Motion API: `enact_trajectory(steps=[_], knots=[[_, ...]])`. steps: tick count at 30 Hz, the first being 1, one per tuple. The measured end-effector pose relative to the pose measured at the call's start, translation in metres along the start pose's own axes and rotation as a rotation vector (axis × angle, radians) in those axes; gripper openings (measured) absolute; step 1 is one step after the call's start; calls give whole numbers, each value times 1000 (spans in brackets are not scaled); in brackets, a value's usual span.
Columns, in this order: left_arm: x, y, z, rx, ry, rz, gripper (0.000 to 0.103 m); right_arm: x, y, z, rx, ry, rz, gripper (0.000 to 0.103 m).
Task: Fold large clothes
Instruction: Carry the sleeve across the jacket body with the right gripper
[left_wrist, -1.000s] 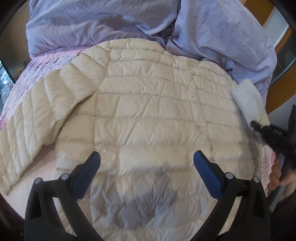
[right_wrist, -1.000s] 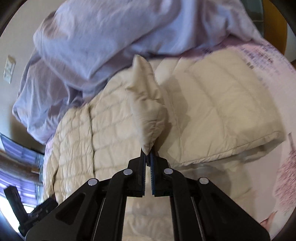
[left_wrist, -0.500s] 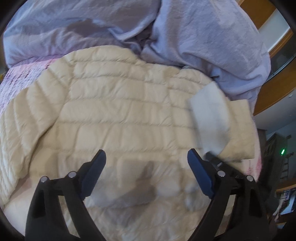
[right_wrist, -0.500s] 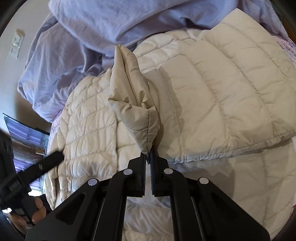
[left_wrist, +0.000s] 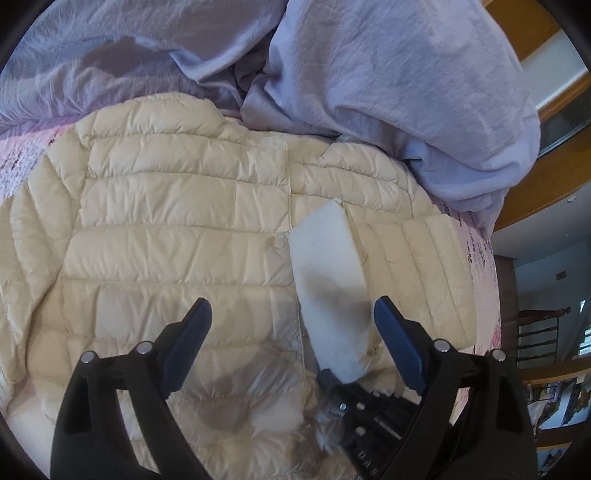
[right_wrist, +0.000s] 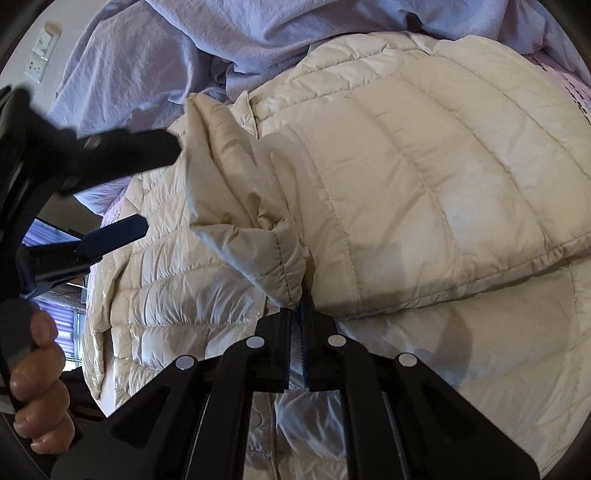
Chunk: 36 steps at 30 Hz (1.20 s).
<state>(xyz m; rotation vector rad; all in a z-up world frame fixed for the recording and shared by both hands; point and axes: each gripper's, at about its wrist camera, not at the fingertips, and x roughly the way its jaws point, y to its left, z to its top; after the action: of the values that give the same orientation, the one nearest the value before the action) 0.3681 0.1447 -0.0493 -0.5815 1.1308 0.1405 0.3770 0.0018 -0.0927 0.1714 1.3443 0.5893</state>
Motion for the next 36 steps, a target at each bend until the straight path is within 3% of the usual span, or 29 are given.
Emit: enact_trajectory(steps=[4, 7, 13, 18, 21, 26, 34, 36], knots=[[8, -5, 3, -3, 23, -5, 89, 1, -1, -4, 2, 1, -7, 5], [18, -13, 5, 28, 36, 47, 86, 0, -2, -5, 6, 0, -7, 5], [32, -10, 1, 15, 85, 49, 58, 1, 3, -2, 10, -2, -10, 5], [36, -7, 1, 10, 94, 32, 25, 1, -1, 0, 16, 6, -8, 6], [36, -4, 1, 16, 82, 44, 14, 0, 0, 3, 10, 9, -10, 8], [30, 1, -1, 43, 57, 71, 8, -3, 5, 5, -11, 7, -18, 19], [22, 3, 0, 96, 12, 132, 7, -13, 13, 4, -60, -22, -48, 39], [19, 6, 1, 97, 6, 143, 6, -18, 14, 6, -77, -41, -58, 40]])
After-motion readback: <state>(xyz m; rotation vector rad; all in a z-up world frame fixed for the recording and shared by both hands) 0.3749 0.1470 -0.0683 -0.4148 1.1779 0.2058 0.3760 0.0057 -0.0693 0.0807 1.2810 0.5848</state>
